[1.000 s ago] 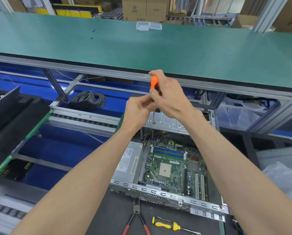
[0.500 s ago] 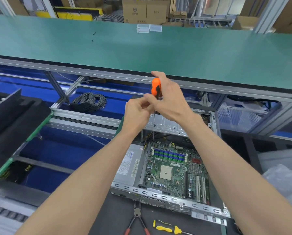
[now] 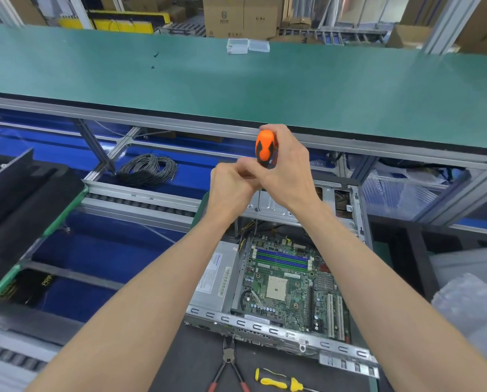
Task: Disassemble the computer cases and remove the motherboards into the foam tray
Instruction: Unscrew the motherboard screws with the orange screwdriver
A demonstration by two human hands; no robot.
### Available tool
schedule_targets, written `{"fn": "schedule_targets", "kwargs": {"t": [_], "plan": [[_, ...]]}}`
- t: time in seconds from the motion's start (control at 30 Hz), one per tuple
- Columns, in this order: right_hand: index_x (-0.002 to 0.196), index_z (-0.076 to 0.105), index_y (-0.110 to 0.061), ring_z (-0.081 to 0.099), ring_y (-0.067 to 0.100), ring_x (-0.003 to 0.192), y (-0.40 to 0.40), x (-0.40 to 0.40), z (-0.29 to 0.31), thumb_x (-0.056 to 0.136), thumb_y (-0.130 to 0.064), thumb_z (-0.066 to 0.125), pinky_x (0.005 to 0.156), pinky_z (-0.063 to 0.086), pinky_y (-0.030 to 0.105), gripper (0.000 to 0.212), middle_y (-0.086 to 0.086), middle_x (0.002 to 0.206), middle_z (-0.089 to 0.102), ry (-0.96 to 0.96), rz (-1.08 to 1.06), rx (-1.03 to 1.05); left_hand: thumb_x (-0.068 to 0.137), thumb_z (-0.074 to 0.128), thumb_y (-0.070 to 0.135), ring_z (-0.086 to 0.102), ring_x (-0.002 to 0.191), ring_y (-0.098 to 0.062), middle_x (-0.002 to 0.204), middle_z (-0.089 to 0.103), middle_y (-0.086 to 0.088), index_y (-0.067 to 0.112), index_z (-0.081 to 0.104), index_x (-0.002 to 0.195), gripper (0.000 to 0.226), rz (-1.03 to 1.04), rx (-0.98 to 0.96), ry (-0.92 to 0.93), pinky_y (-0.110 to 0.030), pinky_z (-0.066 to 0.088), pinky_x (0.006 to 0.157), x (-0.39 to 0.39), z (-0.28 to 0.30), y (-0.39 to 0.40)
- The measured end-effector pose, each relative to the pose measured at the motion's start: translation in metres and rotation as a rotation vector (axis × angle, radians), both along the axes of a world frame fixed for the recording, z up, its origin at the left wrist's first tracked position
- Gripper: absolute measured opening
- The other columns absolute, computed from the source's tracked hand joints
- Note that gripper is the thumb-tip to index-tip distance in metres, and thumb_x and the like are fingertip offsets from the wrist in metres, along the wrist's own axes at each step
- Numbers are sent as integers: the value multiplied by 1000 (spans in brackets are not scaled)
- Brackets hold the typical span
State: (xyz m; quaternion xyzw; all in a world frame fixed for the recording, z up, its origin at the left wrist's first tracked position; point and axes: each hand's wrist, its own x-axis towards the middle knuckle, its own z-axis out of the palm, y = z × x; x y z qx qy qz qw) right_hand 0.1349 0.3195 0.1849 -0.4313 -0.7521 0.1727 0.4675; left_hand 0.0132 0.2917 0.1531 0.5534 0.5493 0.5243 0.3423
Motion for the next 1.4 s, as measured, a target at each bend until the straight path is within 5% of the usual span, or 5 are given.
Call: {"fn": "schedule_targets", "kwargs": {"t": [0.33, 0.47, 0.87, 1.17, 1.4], "plan": [[130, 44, -24, 56, 19, 87, 0, 1, 3, 83, -4, 54, 77, 51, 42, 52, 0, 106, 62, -101, 122, -10, 96, 60, 8, 71, 105, -23, 105, 76, -6, 11, 72, 116, 23, -182, 17, -50, -50, 56, 95, -8, -8, 0], [121, 55, -19, 49, 19, 86, 5, -4, 8, 88, -39, 66, 72, 45, 33, 41, -1, 102, 44, -209, -27, 113, 78, 77, 18, 72, 83, -13, 85, 76, 3, 19, 72, 96, 18, -28, -3, -50, -37, 60, 79, -4, -8, -1], [143, 34, -25, 55, 16, 99, -1, 2, -11, 82, -4, 57, 82, 46, 31, 69, 3, 112, 59, -27, 120, -146, 85, 68, 12, 74, 90, -12, 91, 78, 4, 19, 77, 99, 18, -100, 60, -13, -23, 57, 78, -5, -9, 5], [82, 68, -10, 46, -1, 51, -5, -4, -70, 83, -17, 78, 55, 30, 12, 12, -9, 62, 55, -2, -59, -219, 65, 84, 51, 53, 56, 0, 62, 62, 14, 25, 52, 69, 41, 189, 85, 284, -19, 44, 57, -1, -3, 10], [91, 73, -6, 57, 8, 58, -5, 0, -69, 93, -5, 60, 59, 29, 20, 13, -10, 65, 65, -112, 41, -147, 92, 57, 9, 63, 118, -8, 124, 69, 7, 23, 60, 124, 35, -131, 95, 150, -37, 48, 105, -4, 15, 4]]}}
